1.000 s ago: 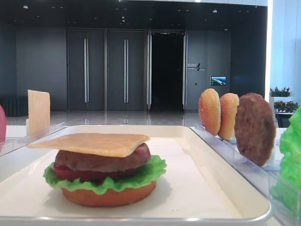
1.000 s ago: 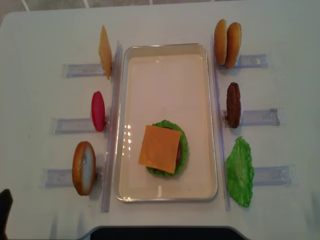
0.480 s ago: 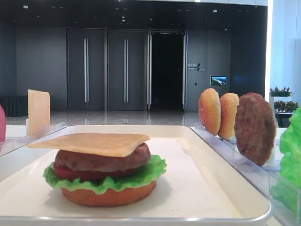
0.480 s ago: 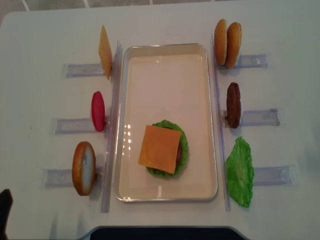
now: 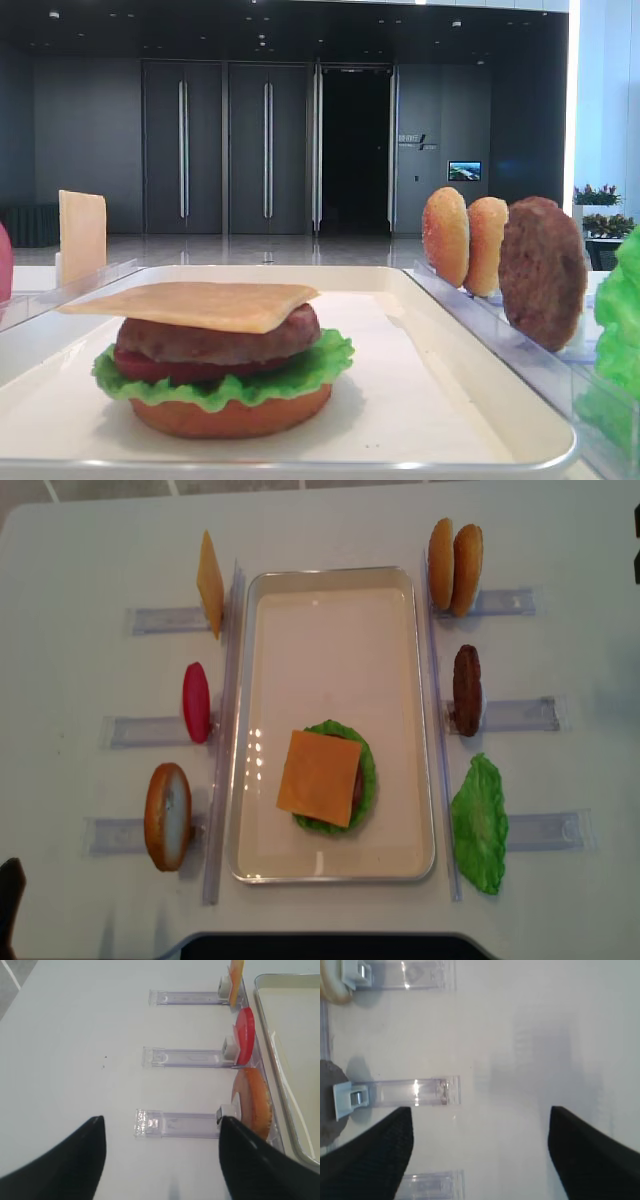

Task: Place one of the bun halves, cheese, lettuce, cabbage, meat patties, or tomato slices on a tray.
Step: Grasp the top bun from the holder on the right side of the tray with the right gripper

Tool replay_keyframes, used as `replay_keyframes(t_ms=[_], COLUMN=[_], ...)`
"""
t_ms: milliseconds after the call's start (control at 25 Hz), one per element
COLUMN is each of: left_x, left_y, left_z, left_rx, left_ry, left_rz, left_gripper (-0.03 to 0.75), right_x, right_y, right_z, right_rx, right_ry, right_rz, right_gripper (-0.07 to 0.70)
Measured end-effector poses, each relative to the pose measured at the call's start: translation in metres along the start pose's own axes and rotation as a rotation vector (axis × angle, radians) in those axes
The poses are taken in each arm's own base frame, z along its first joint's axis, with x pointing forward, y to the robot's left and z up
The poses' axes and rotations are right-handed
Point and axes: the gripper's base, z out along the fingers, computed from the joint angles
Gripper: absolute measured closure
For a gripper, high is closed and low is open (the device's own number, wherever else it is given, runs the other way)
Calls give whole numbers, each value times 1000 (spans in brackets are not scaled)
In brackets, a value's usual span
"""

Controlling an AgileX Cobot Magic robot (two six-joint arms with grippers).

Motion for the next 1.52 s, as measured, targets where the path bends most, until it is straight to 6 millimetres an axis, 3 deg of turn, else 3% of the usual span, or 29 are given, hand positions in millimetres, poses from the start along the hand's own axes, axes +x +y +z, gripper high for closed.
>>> replay_keyframes(t_ms=[360,720,920,1160,1520], left_x=[0,0,0,0,0], left_y=[0,0,0,0,0], left_z=[0,0,0,0,0], left_rx=[0,0,0,0,0], left_ry=[0,0,0,0,0], left_rz=[0,0,0,0,0], left_gripper=[181,181,181,181,181], right_x=[-43,-66,-76,-84,-75], right_y=[-3,1,5,29,102], right_z=[16,46,52,50,46], right_rx=[-3,-69,-80,-98,-148], right_ry=[-11,30,26,9,27], right_rz=[1,2,-4,-5,21], right_gripper=[76,76,86,97,97])
